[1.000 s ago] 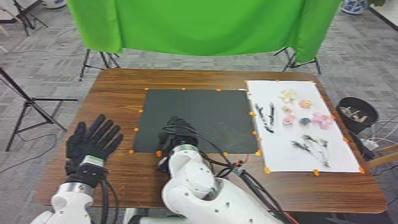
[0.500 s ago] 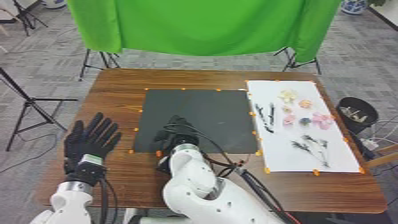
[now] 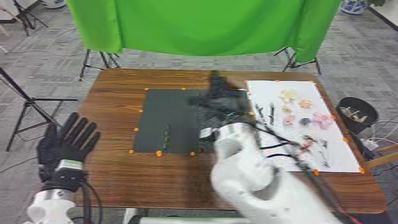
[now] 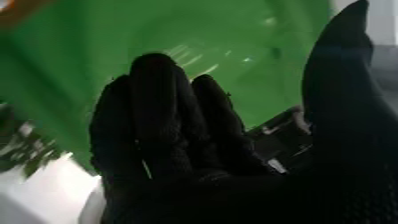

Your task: Arrange flowers

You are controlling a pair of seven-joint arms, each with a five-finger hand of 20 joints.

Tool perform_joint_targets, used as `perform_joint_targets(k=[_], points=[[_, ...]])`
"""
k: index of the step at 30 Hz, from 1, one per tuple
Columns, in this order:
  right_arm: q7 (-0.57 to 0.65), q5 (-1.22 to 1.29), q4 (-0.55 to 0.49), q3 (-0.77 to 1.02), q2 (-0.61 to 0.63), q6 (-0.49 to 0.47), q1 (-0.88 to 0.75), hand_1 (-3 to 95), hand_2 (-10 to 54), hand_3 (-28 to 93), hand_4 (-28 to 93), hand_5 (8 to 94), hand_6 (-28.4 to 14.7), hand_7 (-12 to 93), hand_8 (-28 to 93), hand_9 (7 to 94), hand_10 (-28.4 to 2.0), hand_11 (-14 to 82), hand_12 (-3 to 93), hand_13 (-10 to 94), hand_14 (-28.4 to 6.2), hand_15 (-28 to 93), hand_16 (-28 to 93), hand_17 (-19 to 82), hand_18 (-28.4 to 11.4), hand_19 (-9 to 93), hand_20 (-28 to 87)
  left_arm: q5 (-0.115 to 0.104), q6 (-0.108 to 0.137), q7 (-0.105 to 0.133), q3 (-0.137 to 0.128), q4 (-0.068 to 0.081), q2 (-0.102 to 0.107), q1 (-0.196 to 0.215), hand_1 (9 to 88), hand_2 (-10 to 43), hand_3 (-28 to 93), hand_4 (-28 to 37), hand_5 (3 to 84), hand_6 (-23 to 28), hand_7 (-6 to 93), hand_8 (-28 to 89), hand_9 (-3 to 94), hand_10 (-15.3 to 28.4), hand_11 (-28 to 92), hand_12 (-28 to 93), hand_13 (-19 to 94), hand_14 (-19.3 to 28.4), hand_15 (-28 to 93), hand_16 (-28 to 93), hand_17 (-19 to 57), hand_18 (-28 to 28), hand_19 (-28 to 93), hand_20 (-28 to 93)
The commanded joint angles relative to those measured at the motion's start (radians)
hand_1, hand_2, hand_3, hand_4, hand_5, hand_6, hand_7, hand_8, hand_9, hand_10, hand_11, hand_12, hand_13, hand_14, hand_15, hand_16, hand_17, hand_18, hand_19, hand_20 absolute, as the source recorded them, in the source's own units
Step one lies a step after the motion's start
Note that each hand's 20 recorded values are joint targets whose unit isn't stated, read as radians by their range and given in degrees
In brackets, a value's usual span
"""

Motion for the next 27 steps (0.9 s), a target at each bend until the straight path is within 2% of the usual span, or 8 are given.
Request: perform_joint_targets(k=[1,5,8,12,19,20,24,27], points=[[0.097,0.067,-0.118,0.375,0.331,-0.069,-0.249,28.7,-9.5,85,-28,33.0,-17.1,23,-12,39.1,-27.5,22.8,16.2,42,-24.9,65,14,26,-28.4,82,37,-0.005,-0.023,0.030,-0.018,-0.017,0.003,0.027,24.0,15.7,69,-28.3,38.4,9.2,9.4,-7,30.7,15.9,18,11,21,16.4,32,-7,-5.7,13.6,32,8],[0.142,0.110,-0.181,0.599,0.387,-0.106,-0.434,28.4,-9.5,84,-28,36.7,-15.8,19,-12,39.7,-26.3,18.5,15.1,41,-23.6,59,12,25,-28.4,81,37,-0.012,-0.025,0.044,-0.021,-0.020,0.006,0.032,23.9,15.6,69,-28.3,38.5,9.2,9.4,-7,30.8,15.8,17,11,21,16.5,32,-7,-5.7,13.6,32,8],[0.174,0.115,-0.216,0.723,0.402,-0.140,-0.556,30.1,-9.5,85,-28,44.2,-13.7,17,-12,42.7,-24.9,16.6,14.7,37,-23.3,51,11,23,-28.4,79,36,-0.012,-0.023,0.047,-0.025,-0.023,0.002,0.035,24.0,15.7,69,-28.3,38.5,9.2,9.3,-7,30.8,15.8,17,11,21,16.5,32,-7,-5.7,13.6,32,8],[0.205,0.152,-0.236,0.839,0.395,-0.154,-0.664,32.4,-9.5,86,-28,46.5,-13.0,16,-12,44.0,-23.5,15.2,14.1,36,-22.8,44,11,21,-28.4,77,35,-0.012,-0.026,0.048,-0.022,-0.025,-0.001,0.040,24.0,15.7,69,-28.3,38.6,9.3,9.4,-7,31.0,15.7,18,11,21,16.6,32,-7,-5.7,13.7,32,8],[0.230,0.218,-0.245,0.912,0.360,-0.169,-0.740,33.8,-9.5,84,-28,48.2,-12.6,14,-12,45.0,-22.1,13.9,13.2,36,-22.0,38,12,21,-28.4,76,33,-0.008,-0.027,0.045,-0.024,-0.028,-0.006,0.049,23.8,15.7,69,-28.3,38.7,9.3,9.4,-7,31.2,15.8,18,11,21,16.5,32,-7,-5.7,13.7,32,8],[0.223,0.215,-0.243,0.907,0.357,-0.184,-0.739,33.8,-9.5,84,-28,48.9,-12.3,14,-12,45.8,-21.6,14.1,13.2,36,-21.9,38,12,21,-28.3,76,33,-0.008,-0.025,0.050,-0.024,-0.029,-0.006,0.053,23.8,15.7,69,-28.3,38.7,9.3,9.4,-7,31.2,15.8,18,11,21,16.5,32,-7,-5.8,13.7,32,8],[0.227,0.273,-0.244,0.896,0.336,-0.224,-0.722,33.9,-9.5,82,-28,53.9,-10.7,14,-12,52.0,-20.3,13.6,12.7,41,-20.6,37,13,21,-27.8,76,32,-0.010,-0.025,0.043,-0.018,-0.027,-0.010,0.050,23.8,15.7,69,-28.3,38.8,9.3,9.4,-7,31.2,15.8,18,11,21,16.5,32,-7,-5.8,13.7,32,8],[0.221,0.289,-0.243,0.883,0.322,-0.242,-0.717,34.2,-9.5,80,-28,57.2,-9.2,13,-12,55.9,-19.1,13.1,12.8,44,-20.0,36,13,22,-27.5,76,32,0.003,-0.013,0.023,-0.019,-0.030,-0.017,0.048,26.0,16.1,69,-28.2,38.9,9.3,9.5,-7,31.4,15.8,18,11,21,16.6,32,-7,-5.8,13.7,33,8]])
